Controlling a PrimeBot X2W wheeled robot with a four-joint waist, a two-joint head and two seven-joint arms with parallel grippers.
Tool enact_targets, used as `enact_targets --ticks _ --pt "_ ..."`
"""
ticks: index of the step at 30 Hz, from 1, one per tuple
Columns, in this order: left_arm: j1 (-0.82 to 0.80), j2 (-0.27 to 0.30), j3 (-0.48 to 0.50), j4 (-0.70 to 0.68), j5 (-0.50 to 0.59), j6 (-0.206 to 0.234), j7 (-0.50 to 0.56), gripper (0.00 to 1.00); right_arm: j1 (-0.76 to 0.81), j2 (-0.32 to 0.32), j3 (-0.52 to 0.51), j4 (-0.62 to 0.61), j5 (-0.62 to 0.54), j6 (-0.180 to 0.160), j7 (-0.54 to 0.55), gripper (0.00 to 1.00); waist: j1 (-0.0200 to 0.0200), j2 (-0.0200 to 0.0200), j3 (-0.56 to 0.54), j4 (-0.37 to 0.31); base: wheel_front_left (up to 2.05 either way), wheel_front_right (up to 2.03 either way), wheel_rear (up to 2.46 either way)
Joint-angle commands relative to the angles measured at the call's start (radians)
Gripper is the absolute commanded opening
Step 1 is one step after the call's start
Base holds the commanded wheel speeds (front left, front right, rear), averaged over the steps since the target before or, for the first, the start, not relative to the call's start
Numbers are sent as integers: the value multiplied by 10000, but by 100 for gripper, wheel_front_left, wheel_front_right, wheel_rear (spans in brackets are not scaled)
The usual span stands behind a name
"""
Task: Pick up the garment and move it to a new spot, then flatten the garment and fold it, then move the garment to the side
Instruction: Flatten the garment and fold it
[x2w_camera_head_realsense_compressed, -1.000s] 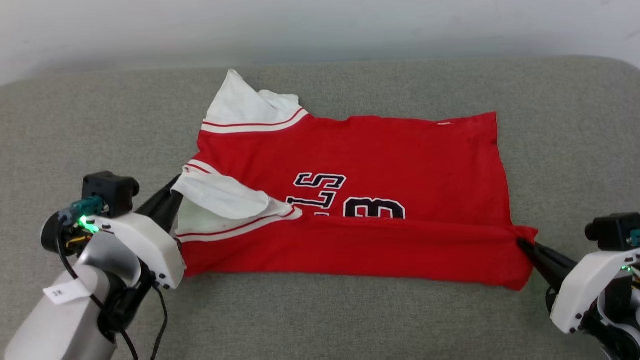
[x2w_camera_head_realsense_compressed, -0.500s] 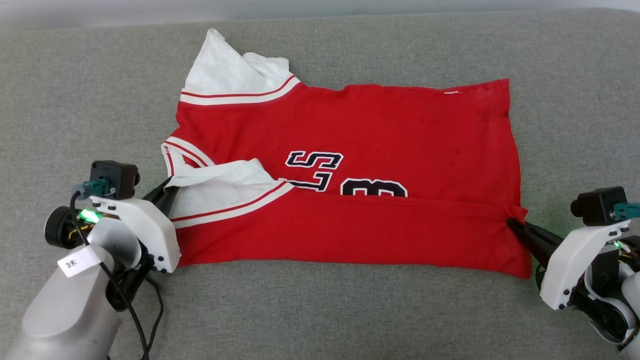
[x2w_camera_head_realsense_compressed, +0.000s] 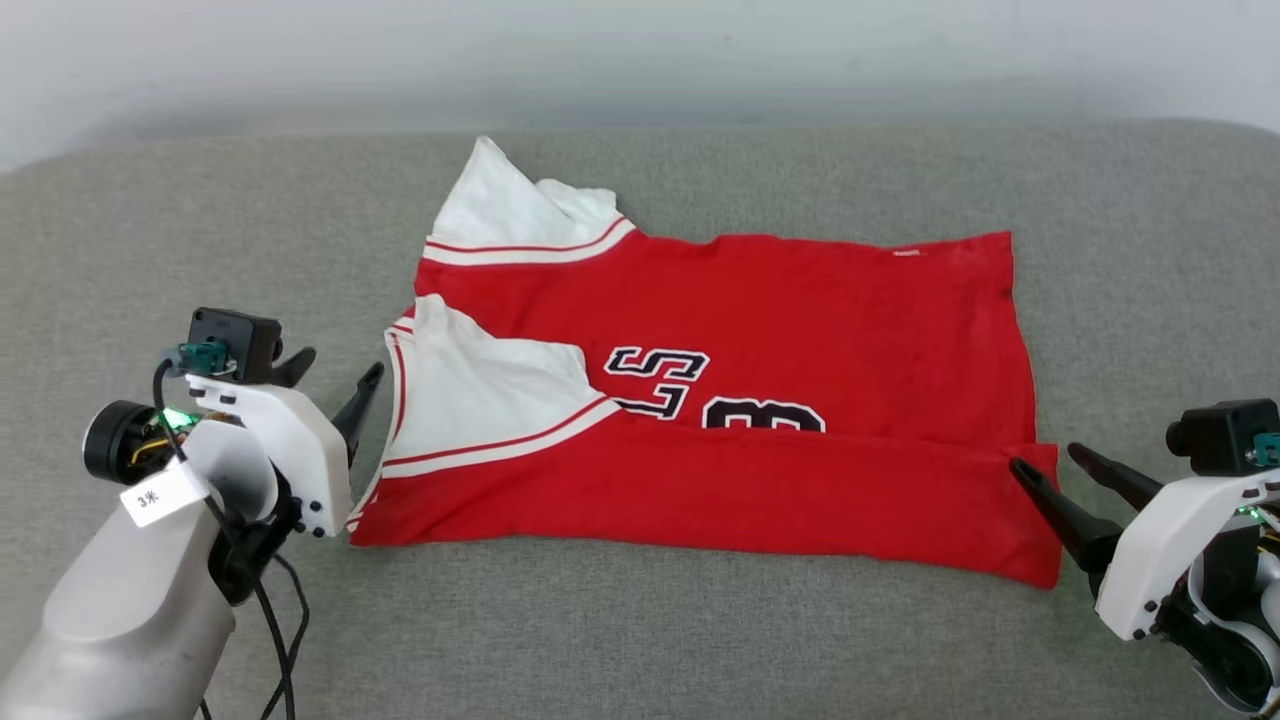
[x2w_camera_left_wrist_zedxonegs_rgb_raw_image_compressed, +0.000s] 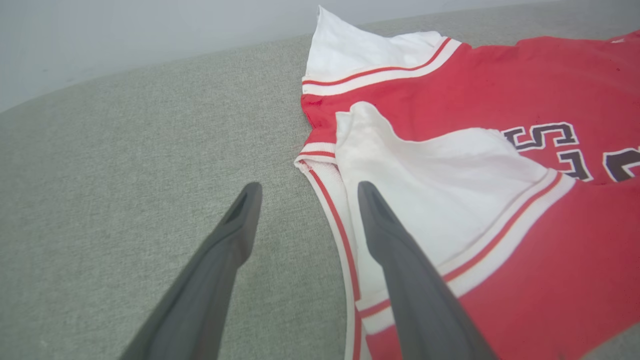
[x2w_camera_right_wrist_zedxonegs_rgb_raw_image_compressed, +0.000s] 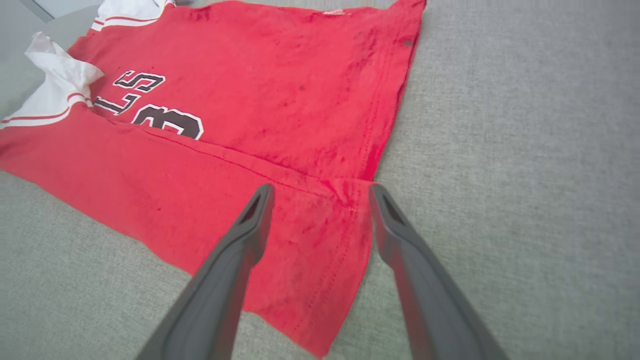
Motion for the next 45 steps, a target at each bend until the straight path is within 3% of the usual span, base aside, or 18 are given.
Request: enact_targets --ticks 1,13,17,24,35,36,37,45 --pt "-84 66 -97 -29 -117 -30 274 100 148 -5 -66 -102 -97 -8 14 100 0 0 -231 95 0 0 0" --pt "-495 1143 -1657 -1775 -2051 -64 5106 100 670 280 -637 -590 -534 -8 460 100 0 0 -592 240 0 0 0" --pt "-635 1416 -2046 -2081 -2526 -65 6213 100 730 416 -756 -752 -677 -8 608 100 0 0 -459 181 0 0 0" --pt "-630 1439 -2501 -1551 -2694 -60 7007 100 552 547 -863 -967 -795 -8 747 100 0 0 -73 -114 0 0 0" --pt "-221 1064 -3495 -478 -2816 -59 7338 100 362 629 -912 -1021 -862 -8 741 100 0 0 340 -528 0 0 0" --pt "-151 1038 -3597 -460 -2911 -59 7414 73 357 631 -935 -1016 -848 -8 727 100 0 0 332 -544 0 0 0" --pt "-127 1030 -3646 -458 -2974 -61 7355 0 338 620 -959 -1015 -846 -8 715 100 0 0 318 -552 0 0 0" --pt "-654 1198 -3607 -798 -3440 -62 6399 0 -3 56 -1232 -1314 -1025 -8 1112 100 0 0 -173 -348 0 0 0"
